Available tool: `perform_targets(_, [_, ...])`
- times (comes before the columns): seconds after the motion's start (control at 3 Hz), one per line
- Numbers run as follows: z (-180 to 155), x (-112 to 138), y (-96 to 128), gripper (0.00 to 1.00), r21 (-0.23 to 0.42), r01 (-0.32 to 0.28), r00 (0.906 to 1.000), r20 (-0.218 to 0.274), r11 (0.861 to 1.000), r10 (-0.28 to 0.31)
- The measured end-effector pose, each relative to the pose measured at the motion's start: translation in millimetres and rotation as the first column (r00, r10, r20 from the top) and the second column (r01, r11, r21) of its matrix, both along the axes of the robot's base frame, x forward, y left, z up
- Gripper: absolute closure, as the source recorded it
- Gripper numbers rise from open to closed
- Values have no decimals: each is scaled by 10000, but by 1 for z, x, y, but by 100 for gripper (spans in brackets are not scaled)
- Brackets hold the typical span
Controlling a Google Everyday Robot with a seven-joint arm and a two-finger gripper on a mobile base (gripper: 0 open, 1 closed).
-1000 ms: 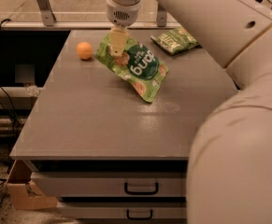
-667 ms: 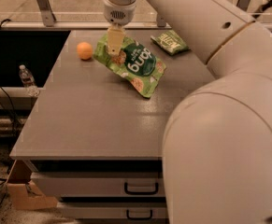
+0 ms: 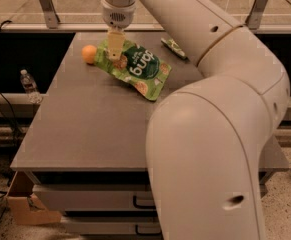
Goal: Move green rice chip bag near orange
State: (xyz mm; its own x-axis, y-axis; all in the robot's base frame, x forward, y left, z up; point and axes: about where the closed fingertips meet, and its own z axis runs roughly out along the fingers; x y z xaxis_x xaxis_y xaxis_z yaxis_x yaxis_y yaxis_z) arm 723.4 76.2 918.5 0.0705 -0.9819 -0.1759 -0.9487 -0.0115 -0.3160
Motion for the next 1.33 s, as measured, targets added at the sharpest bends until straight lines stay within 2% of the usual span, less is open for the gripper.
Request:
perform_targets(0.67, [-3,17,18,100,-339,-161,9997,160,9993,167])
perform_targets(1.33, [-12,37,31,100,-465,-5,9998,219,9989,15])
